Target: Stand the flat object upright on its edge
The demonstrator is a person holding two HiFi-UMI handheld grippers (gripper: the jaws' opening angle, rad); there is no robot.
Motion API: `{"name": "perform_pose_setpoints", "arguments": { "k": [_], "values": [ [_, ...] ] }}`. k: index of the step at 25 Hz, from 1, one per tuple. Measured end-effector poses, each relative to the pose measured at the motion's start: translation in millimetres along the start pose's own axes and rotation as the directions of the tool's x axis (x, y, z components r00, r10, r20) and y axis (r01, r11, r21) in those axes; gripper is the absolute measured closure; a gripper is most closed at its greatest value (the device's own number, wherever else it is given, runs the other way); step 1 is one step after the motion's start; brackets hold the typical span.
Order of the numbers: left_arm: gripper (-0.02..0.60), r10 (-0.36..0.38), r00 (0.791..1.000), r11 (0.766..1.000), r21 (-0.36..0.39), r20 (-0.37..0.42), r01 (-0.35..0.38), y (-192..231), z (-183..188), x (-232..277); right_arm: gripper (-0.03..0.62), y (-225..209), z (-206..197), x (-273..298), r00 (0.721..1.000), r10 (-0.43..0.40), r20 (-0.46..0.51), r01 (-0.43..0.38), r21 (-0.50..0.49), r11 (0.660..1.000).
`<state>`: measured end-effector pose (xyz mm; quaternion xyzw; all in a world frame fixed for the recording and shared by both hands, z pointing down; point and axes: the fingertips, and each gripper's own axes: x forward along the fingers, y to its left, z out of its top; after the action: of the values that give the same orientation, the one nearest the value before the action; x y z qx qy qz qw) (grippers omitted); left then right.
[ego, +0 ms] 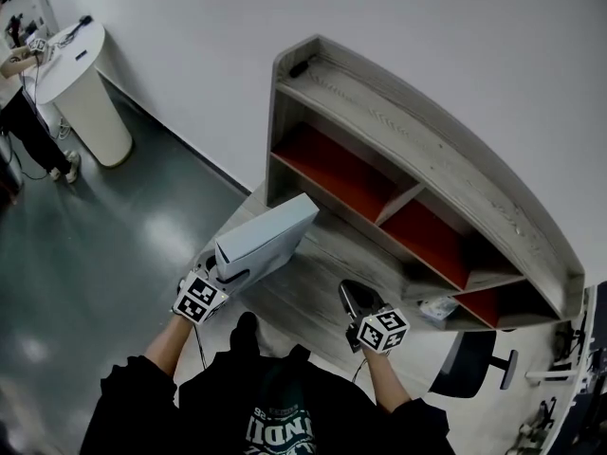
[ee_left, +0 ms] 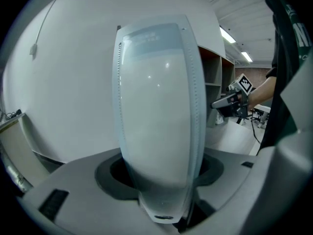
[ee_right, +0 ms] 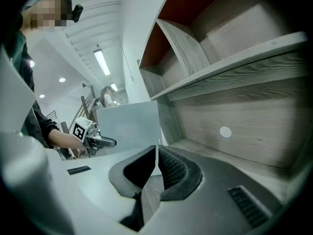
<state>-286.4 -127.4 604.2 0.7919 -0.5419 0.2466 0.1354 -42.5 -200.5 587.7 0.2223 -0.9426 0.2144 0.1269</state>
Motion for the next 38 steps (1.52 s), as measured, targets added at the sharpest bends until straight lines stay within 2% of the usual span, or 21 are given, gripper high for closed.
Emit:
{"name": "perform_pose_setpoints", "arguments": {
  "k": [9, 15, 27, 34, 38],
  "values": [
    [0.302, 0.102, 0.994, 0.994, -0.047, 0.040, -0.101, 33, 4, 13, 0.551, 7, 8, 14, 1.000, -0.017, -0.001, 0.017, 0.007, 1.000],
    [0.302, 0.185, 0.981, 0.981, -0.067, 0.053, -0.181, 49, 6, 24, 0.551, 9, 8, 19, 0.999, -0.027, -0.022, 0.027, -0.015, 1.000],
    [0.299, 0.256, 0.964, 0.962, -0.118, 0.073, -0.247, 66, 13, 53, 0.551, 12, 10, 23, 0.998, -0.059, -0.013, 0.059, -0.004, 0.998],
    [0.298, 0.301, 0.950, 0.946, -0.149, 0.085, -0.287, 82, 16, 66, 0.551, 7, 7, 14, 0.995, -0.102, -0.011, 0.102, 0.012, 0.995],
    [0.295, 0.310, 0.947, 0.944, -0.142, 0.085, -0.297, 88, 19, 76, 0.551, 2, 3, 7, 0.991, -0.131, -0.014, 0.132, 0.027, 0.991]
  ]
}}
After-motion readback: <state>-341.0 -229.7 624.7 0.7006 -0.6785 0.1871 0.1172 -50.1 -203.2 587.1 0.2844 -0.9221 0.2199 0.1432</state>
